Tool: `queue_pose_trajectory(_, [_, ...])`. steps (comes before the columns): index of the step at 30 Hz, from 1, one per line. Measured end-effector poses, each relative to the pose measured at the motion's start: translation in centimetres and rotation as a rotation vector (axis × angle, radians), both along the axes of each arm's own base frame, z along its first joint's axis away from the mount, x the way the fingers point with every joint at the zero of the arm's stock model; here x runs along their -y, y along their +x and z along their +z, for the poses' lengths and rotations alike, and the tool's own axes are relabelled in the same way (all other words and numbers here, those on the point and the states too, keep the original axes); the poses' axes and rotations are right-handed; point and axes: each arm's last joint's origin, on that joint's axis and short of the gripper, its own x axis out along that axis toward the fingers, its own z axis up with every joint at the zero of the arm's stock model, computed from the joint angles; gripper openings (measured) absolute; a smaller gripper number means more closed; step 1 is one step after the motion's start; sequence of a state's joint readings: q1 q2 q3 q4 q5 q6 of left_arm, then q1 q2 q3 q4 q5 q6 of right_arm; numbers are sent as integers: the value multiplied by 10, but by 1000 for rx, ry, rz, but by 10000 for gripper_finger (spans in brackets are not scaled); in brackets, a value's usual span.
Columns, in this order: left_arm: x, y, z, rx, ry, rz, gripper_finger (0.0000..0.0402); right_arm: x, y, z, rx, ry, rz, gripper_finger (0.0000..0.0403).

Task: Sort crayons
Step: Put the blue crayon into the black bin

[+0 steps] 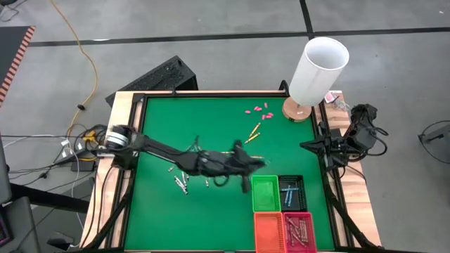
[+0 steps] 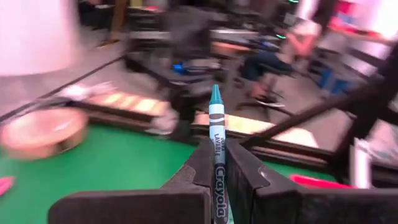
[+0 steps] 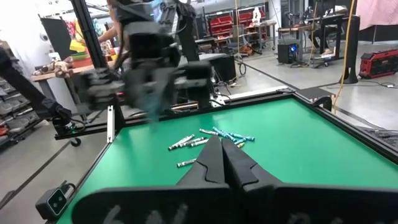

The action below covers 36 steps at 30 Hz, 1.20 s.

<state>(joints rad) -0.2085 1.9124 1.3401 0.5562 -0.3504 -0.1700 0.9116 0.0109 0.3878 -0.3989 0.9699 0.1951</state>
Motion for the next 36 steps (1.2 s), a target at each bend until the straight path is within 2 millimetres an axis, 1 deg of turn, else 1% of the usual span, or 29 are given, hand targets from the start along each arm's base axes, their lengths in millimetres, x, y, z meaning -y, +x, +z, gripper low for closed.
queue_pose_trajectory(3, [14, 33, -9, 3, 65, -97, 5, 0, 0, 0, 0, 4, 0, 0])
queue_pose_trajectory(7, [26, 71, -28, 16, 128, -212, 5, 0, 0, 0, -1, 10, -1, 0])
queue_pose_trajectory(11, [34, 102, -43, 56, 115, -306, 5, 0, 0, 0, -2, 13, 0, 0])
queue_pose_trajectory(15, [37, 124, -56, 68, 106, -344, 6, 0, 0, 0, -2, 13, 0, 0])
queue_pose_trajectory(20, [41, 138, -71, 77, 122, -385, 6, 0, 0, -1, -3, 12, 0, 0])
queue_pose_trajectory(24, [41, 141, -87, 46, 139, -380, 6, 0, 0, -1, -4, 10, 0, 0])
queue_pose_trajectory(27, [38, 142, -92, 12, 166, -367, 6, 0, 0, -1, -4, 10, 0, 0])
queue_pose_trajectory(30, [34, 143, -95, -35, 197, -314, 10, 0, 0, -1, -4, 10, 0, 0])
queue_pose_trajectory(33, [33, 143, -98, -64, 198, -292, 28, 0, 0, -1, -5, 10, 0, 0])
queue_pose_trajectory(36, [33, 143, -98, -68, 203, -289, 59, 0, 0, -1, -5, 10, 0, 0])
